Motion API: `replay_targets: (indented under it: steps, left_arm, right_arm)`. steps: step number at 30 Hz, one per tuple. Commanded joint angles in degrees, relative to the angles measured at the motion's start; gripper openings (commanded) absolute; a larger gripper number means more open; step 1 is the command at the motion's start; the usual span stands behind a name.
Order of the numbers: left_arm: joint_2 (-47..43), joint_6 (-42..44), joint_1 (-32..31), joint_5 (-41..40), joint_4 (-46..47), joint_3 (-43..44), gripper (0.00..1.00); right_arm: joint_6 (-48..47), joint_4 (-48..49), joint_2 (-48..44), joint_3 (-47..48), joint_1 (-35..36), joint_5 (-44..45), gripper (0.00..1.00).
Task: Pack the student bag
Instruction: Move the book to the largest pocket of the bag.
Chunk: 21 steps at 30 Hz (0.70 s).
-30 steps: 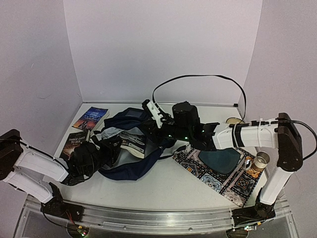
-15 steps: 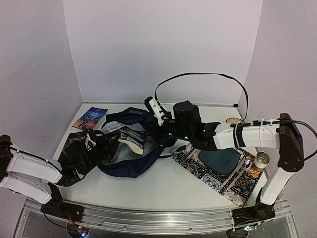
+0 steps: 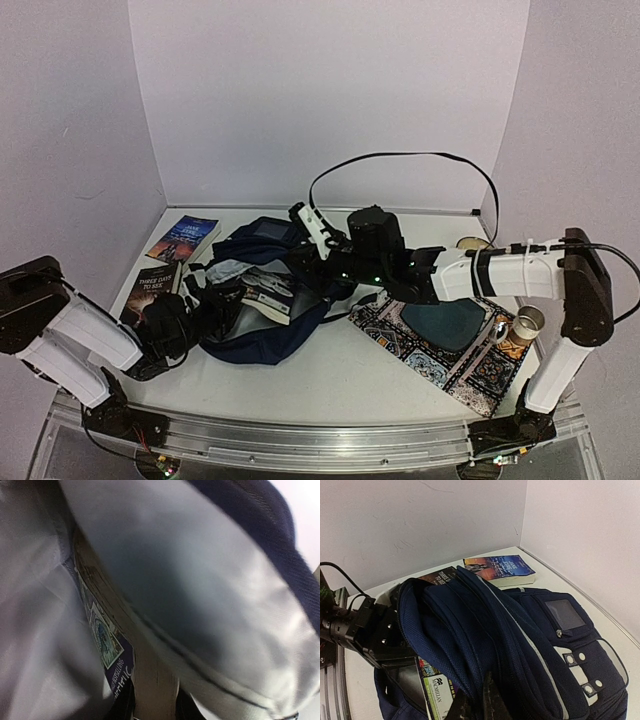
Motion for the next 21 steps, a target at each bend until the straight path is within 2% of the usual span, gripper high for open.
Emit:
replay_targets:
  steps: [1, 3, 7, 11, 14, 19, 21]
  left_arm:
    - [4.18, 0.84, 1.29, 0.00, 9.28, 0.68, 0.02]
    - [5.94, 1.89, 1.55, -1.56, 9.15, 0.49, 0.09]
    - [10.37, -1.28, 2.36, -4.01, 9.07, -0.23, 0.24]
    - [13.20, -0.16, 2.49, -3.15, 8.83, 2.39, 0.31]
    - [14.21, -0.05, 2.57, -3.02, 8.21, 3.88, 0.34]
    - [12.85, 1.00, 2.57, -6.99, 1.94, 5.14, 0.38]
    - [12.37, 2.23, 2.56, -7.32, 1.22, 6.36, 0.27]
  right_arm:
    - [1.50, 8.25, -2.85, 5.59, 0.81, -4.68, 0.00]
    - [1.50, 7.35, -2.78, 5.88, 0.80, -5.03, 0.00]
    - [1.50, 6.09, -2.57, 6.25, 0.81, -5.10, 0.00]
    - [1.50, 5.36, -2.26, 6.52, 0.84, -4.96, 0.00]
    - [1.50, 5.13, -2.23, 6.66, 0.83, -4.84, 0.00]
    - [1.50, 4.75, -2.19, 6.70, 0.84, -3.29, 0.00]
    - [1.50, 4.67, -2.07, 6.64, 0.82, -2.68, 0.00]
